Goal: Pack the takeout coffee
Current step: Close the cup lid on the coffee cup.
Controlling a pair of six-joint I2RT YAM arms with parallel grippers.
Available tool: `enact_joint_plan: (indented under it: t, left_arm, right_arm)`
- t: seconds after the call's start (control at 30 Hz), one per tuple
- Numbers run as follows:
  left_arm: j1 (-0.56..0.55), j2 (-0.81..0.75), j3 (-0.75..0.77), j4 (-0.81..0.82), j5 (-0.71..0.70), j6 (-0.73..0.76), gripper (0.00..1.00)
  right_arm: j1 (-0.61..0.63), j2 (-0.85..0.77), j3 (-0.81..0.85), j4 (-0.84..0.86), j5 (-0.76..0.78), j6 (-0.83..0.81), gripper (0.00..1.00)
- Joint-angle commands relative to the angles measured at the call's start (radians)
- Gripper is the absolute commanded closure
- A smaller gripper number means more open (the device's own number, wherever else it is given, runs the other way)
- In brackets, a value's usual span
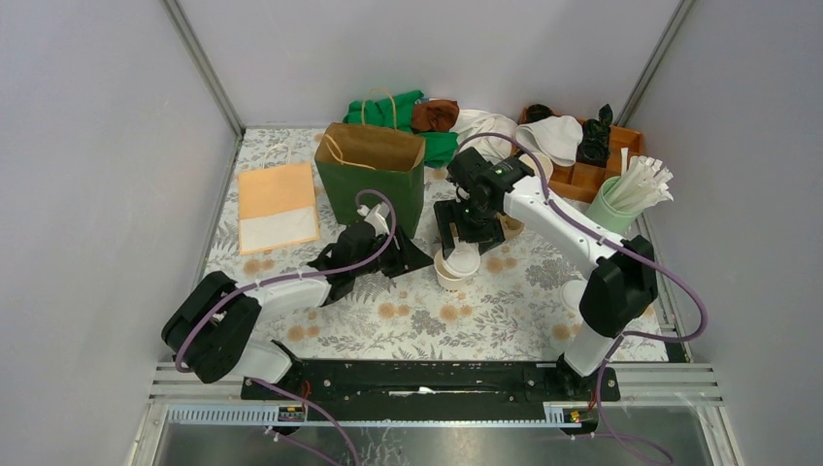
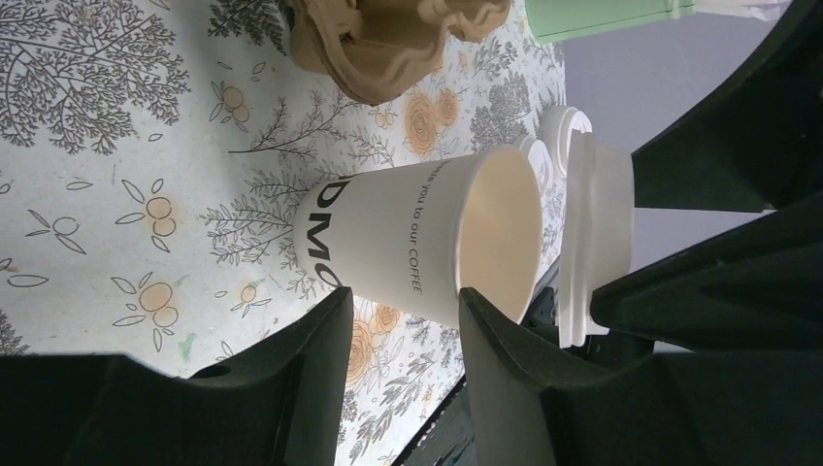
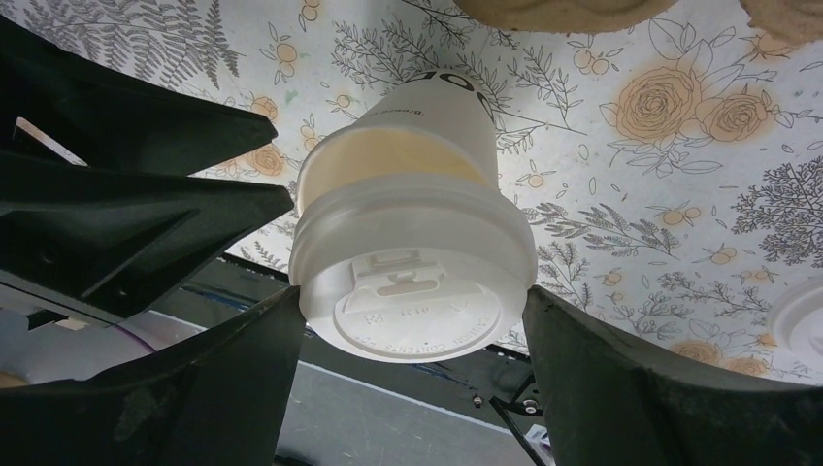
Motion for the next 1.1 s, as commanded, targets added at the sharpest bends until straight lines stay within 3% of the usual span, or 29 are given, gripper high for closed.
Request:
enact_joint_plan:
  t: [0.0,0.57,1.07]
  left_arm:
    - [-0.001,0.014,0.032,0.044,-0.001,-0.014,0.53]
    - [-0.001,0.064,0.037,0.121,0.029,-0.016,0.73]
    - [-0.007,0.092,0.045,0.15,0.044,-0.022,0.78]
  right_arm:
    - [0.031,0.033,0.058,-0.042,0.046,-0.013,0.12]
    - [0.072,0.099,0.105,-0.063,0.07,-0.02,0.09]
    - [0.091,0.12,0.108,-0.06,0.106,-0.022,0.05]
